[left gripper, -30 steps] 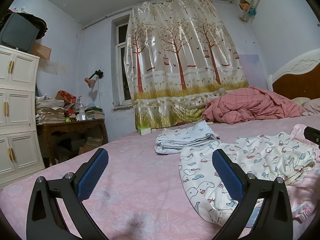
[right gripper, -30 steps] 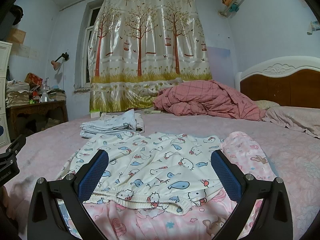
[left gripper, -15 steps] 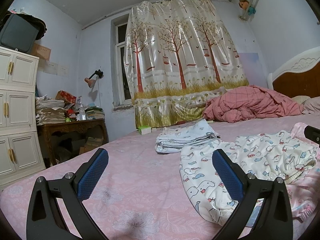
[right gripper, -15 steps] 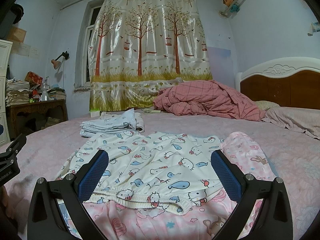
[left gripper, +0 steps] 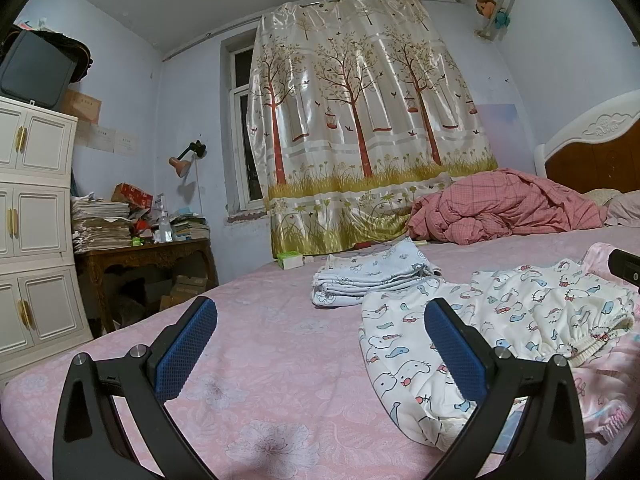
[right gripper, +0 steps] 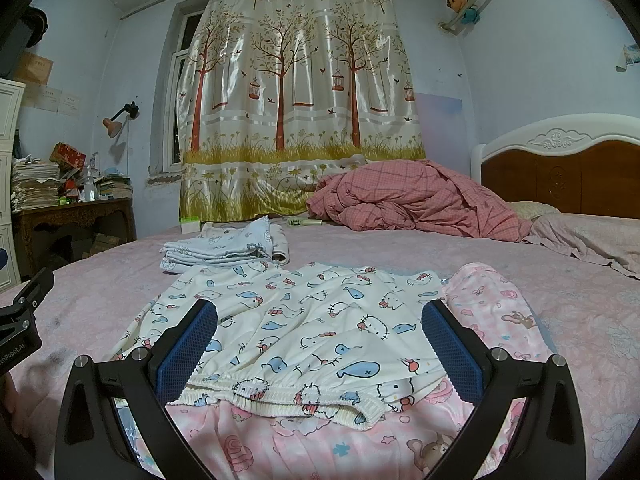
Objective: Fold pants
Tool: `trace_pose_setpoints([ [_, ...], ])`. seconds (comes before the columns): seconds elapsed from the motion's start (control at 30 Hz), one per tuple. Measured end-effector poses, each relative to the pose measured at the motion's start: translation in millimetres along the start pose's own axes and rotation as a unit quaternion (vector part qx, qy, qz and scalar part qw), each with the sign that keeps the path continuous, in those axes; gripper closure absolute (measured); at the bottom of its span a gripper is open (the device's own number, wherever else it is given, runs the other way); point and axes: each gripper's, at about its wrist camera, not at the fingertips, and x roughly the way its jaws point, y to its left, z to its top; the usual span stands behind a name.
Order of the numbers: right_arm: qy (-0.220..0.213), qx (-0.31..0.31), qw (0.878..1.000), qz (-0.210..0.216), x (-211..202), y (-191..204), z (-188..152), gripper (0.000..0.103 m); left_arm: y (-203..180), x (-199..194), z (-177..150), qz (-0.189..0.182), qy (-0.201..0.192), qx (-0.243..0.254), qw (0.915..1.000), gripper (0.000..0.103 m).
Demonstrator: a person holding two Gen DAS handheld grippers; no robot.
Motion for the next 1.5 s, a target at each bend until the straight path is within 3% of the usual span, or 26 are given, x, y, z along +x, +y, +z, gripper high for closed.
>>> trace_pose_setpoints([
  [0.97, 0.000, -0.002, 1.000, 0.000, 1, 1, 0, 0.000, -4, -2, 2, -0.001, -0.002, 0.001, 1.0000, 0.000],
  [1.1, -0.008, -0.002, 1.000, 0.000, 3, 0, -2, 0.000, -2, -5, 4, -0.012, -0.013, -0.011, 0.9998, 0.000],
  [1.37, -0.035, 0.006, 0.999, -0.030, -15, -5, -5, 0.000, 14, -25, 11, 0.007, -0.054, 0.000, 0.9985, 0.000],
  [1.5, -0.030, 0.017, 0.999, -0.011, -26, -10, 1, 0.000, 20, -31, 19, -0.013, -0.033, 0.004, 0.9994, 0.000],
])
